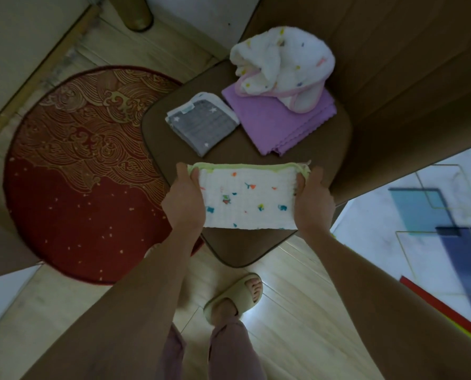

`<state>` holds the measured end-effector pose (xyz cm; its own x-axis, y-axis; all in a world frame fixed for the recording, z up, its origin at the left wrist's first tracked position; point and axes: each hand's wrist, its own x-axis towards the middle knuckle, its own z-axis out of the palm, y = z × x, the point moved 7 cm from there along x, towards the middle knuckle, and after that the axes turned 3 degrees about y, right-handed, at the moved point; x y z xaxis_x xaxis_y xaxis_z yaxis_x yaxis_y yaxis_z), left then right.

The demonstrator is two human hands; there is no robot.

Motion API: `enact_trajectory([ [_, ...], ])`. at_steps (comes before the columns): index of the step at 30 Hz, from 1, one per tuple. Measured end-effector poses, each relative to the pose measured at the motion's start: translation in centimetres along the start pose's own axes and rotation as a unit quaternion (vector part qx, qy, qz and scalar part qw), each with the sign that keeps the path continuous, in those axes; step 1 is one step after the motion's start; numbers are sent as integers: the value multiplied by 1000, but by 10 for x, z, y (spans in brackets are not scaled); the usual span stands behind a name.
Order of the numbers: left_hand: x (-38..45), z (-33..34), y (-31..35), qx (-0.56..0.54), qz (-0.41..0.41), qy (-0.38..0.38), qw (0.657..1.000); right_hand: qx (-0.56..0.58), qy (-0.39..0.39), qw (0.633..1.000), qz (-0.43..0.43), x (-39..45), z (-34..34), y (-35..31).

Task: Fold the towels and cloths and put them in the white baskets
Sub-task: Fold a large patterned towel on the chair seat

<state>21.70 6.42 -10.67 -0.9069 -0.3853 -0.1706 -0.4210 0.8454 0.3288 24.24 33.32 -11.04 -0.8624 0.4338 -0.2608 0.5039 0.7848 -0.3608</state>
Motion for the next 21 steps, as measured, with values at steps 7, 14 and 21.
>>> enact_trajectory([
  [7,10,6,-4,-21,15,30,999,26,51,998,-21,14,1,-5],
  [14,-22,-3,37,-41,276,111,954,-36,156,961,-228,-22,8,-47],
  [21,-22,62,36,140,490,-42,860,-170,4,925,-340,-22,73,-34],
])
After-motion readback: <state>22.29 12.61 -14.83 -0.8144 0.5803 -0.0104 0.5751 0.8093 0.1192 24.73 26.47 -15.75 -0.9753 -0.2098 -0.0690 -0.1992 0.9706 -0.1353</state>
